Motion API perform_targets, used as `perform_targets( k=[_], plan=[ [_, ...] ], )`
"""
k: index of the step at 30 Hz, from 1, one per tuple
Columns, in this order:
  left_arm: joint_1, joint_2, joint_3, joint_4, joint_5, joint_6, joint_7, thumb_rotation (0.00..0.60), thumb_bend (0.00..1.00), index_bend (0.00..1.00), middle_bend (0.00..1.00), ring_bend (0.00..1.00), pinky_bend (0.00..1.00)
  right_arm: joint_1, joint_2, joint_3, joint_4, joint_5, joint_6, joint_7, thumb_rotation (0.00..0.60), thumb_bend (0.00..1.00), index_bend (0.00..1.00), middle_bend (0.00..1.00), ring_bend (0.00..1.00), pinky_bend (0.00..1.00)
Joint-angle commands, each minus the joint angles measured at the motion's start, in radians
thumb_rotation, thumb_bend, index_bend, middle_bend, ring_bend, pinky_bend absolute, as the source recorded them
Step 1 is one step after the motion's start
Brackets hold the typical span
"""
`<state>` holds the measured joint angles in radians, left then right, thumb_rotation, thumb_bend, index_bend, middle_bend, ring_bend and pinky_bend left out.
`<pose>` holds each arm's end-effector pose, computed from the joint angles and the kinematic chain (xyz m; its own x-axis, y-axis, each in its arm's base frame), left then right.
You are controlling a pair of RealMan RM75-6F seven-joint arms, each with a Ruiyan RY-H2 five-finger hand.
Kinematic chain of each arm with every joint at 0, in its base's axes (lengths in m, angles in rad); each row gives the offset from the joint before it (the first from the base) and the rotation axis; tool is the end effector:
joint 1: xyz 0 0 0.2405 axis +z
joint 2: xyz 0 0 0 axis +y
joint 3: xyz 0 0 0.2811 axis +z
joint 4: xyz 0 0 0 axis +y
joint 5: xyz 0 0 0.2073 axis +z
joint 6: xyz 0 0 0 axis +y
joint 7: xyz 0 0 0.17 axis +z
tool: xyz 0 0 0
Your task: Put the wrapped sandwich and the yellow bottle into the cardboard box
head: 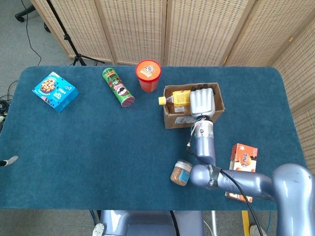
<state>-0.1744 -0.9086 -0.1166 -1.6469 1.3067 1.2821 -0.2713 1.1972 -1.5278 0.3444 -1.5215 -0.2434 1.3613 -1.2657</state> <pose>-0.3480 0.2505 0.2397 0.2576 0.0453 0.9652 0.9577 0.1207 -0.2613 -0.0601 -0.4735 0.0531 0.8109 -0.0939 0.5776 -0.5777 0.0291 0.8158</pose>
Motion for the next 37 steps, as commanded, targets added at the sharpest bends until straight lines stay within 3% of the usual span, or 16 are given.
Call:
perform_targets(
  k=[1,10,14,17,23,25,27,31,37],
  plan=[
    [0.001,0.000,0.000,-0.002,0.001,0.003,0.001,0.600,0.00,0.00,0.00,0.00,0.00,-0.001,0.001,-0.005,-0.005,-0.053,0.005,0.014,0.600,0.00,0.00,0.00,0.00,0.05],
    [0.002,0.000,0.001,-0.005,0.006,0.004,0.003,0.600,0.00,0.00,0.00,0.00,0.00,-0.012,0.024,0.008,-0.043,-0.074,0.021,0.022,0.600,0.00,0.00,0.00,0.00,0.04],
    [0.004,0.001,0.003,-0.007,0.015,0.007,0.001,0.600,0.00,0.00,0.00,0.00,0.00,-0.049,0.101,0.022,-0.157,-0.135,0.044,0.076,0.600,0.00,0.00,0.00,0.00,0.03],
    [0.006,0.002,0.006,-0.008,0.025,0.012,-0.001,0.600,0.00,0.00,0.00,0.00,0.00,-0.098,0.177,0.004,-0.262,-0.212,0.067,0.128,0.600,0.00,0.00,0.00,0.00,0.02],
    [0.016,-0.001,0.013,-0.005,0.043,0.033,0.000,0.600,0.00,0.00,0.00,0.00,0.00,-0.250,0.322,-0.113,-0.388,-0.479,0.071,0.320,0.600,0.00,0.00,0.00,0.00,0.01],
    [0.023,-0.009,0.016,0.000,0.053,0.051,0.008,0.600,0.00,0.00,0.00,0.00,0.00,-0.327,0.373,-0.189,-0.381,-0.643,0.052,0.455,0.600,0.00,0.00,0.00,0.00,0.01],
    [0.030,-0.021,0.021,0.008,0.066,0.068,0.014,0.600,0.00,0.00,0.00,0.00,0.00,-0.394,0.408,-0.251,-0.355,-0.774,0.047,0.581,0.600,0.00,0.00,0.00,0.00,0.01],
    [0.053,-0.058,0.035,0.033,0.100,0.118,0.024,0.600,0.00,0.00,0.00,0.00,0.00,-0.579,0.429,-0.396,-0.226,-1.069,0.148,0.894,0.600,0.00,0.00,0.00,0.00,0.01],
    [0.079,-0.123,0.038,0.109,0.148,0.202,0.012,0.600,0.00,0.00,0.00,0.00,0.00,-0.745,0.377,-0.480,-0.076,-1.244,0.283,1.079,0.600,0.00,0.00,0.00,0.00,0.01]
  ],
)
